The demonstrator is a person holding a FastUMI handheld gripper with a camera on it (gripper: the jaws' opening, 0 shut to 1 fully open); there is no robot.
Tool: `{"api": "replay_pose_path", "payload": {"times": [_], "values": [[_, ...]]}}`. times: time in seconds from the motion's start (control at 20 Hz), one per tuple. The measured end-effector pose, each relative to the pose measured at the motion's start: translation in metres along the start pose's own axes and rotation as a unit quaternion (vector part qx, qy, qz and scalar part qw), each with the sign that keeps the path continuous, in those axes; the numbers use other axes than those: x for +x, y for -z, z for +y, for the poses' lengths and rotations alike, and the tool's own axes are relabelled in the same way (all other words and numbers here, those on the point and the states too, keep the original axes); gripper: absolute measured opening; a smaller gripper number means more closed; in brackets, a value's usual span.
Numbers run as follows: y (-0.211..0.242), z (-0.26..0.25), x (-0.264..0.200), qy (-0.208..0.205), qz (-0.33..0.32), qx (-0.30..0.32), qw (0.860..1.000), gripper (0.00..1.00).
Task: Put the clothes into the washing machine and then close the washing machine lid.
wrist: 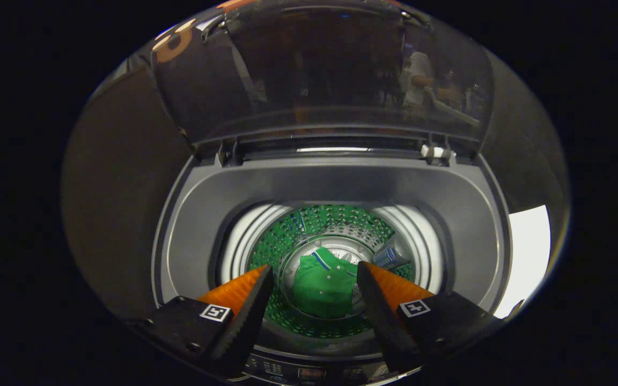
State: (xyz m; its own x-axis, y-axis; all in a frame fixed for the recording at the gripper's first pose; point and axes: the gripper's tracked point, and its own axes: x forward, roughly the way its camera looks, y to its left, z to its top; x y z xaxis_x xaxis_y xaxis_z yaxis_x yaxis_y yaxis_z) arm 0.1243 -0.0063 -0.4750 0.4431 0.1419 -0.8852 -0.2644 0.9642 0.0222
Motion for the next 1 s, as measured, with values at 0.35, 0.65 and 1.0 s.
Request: {"api": "replay_pose_path", "payload": {"times": [0.35,0.65,1.0], "values": [[-0.071,-0.001,-0.083,-0.001,-0.119,-0.005,0.993,0.99],[-0.126,0.012,-0.166,-0.022,-0.215,0.009,0.976,0.98],[-0.226,0.011,-0.228,-0.031,-0.308,0.016,0.951,0.98]]}}
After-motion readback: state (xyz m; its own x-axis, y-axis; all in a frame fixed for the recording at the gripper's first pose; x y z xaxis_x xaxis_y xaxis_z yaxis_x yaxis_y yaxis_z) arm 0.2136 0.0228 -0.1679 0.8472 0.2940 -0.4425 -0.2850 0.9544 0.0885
